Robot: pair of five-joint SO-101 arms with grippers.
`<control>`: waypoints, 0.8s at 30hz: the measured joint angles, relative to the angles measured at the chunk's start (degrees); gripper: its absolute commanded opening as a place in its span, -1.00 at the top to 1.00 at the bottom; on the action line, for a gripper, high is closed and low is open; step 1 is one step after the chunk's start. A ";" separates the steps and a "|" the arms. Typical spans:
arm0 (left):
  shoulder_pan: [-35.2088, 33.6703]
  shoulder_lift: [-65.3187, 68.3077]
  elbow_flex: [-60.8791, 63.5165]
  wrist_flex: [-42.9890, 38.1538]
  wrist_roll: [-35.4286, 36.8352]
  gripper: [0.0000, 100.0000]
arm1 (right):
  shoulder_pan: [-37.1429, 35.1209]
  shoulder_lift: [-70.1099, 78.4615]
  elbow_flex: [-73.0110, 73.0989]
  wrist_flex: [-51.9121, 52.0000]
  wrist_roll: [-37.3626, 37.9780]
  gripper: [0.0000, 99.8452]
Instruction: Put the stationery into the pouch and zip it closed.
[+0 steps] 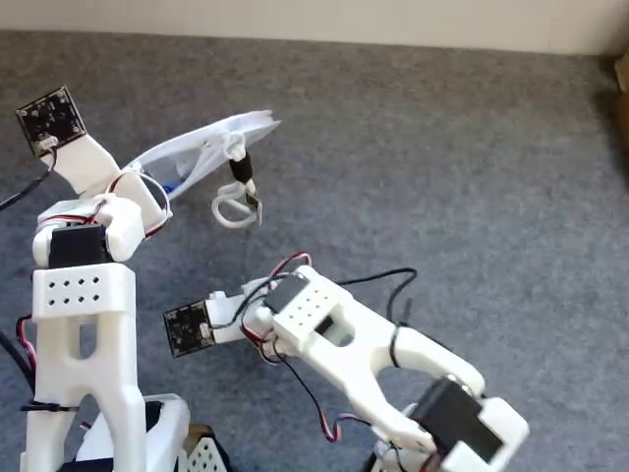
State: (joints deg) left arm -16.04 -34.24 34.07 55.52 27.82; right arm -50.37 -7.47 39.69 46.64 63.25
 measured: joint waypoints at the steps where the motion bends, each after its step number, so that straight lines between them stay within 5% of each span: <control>1: 0.00 0.00 0.00 0.00 0.00 0.98 | -0.09 -1.67 1.32 0.00 -0.09 0.99; 9: 0.00 0.00 0.00 0.00 0.00 0.98 | -0.09 -12.66 4.13 0.00 -0.53 0.99; 24: 0.62 0.00 0.00 0.00 -0.09 0.98 | -0.18 -32.79 4.13 0.09 -21.27 0.99</control>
State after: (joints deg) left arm -15.43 -34.24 34.07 55.52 27.74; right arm -50.55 -40.26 43.82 46.73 41.98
